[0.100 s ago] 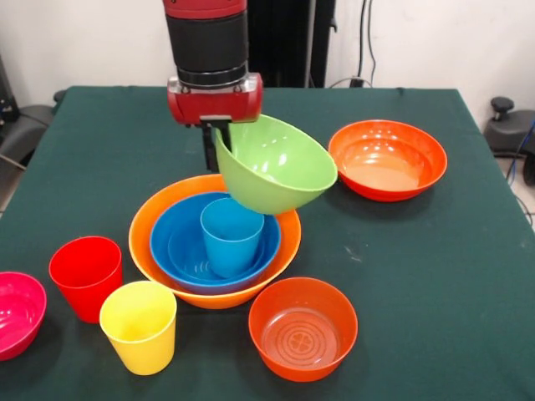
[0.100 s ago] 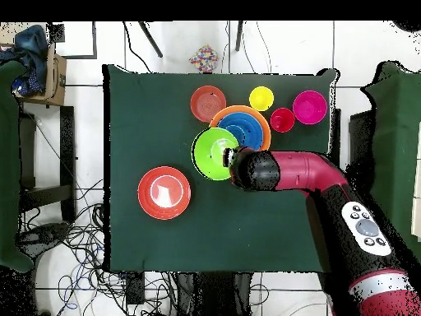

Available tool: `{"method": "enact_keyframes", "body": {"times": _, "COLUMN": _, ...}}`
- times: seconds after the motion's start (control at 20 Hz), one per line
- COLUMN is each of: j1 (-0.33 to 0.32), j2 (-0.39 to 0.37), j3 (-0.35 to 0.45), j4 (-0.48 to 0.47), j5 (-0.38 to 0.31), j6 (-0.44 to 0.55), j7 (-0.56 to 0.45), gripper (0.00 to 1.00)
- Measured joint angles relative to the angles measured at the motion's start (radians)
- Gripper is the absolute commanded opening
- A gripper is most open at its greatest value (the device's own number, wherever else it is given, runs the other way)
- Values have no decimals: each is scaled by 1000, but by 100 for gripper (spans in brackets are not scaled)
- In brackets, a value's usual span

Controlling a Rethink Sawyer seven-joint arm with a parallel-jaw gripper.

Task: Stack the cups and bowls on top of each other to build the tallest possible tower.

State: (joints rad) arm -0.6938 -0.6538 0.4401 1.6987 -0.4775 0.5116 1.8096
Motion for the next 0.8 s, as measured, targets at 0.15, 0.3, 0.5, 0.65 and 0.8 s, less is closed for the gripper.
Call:
{"method": "enact_keyframes", "body": {"times": 0.15, "j1": -17, "j2": -6, "j3": 1, "j4": 4, "j5": -2, "j6": 0, "j7": 0, "gripper": 0}}
{"method": "enact_keyframes", "body": {"times": 0.3, "j1": -36, "j2": -12, "j3": 1, "j4": 3, "j5": -2, "j6": 0, "j7": 0, "gripper": 0}}
{"method": "enact_keyframes", "body": {"times": 0.5, "j1": -56, "j2": -11, "j3": 1, "j4": -10, "j5": -2, "j6": 0, "j7": 0, "gripper": 0}}
{"method": "enact_keyframes", "body": {"times": 0.65, "j1": -57, "j2": -8, "j3": 1, "j4": -21, "j5": -2, "j6": 0, "j7": 0, "gripper": 0}}
{"method": "enact_keyframes", "body": {"times": 0.8, "j1": -57, "j2": -3, "j3": 1, "j4": -37, "j5": -2, "j6": 0, "j7": 0, "gripper": 0}}
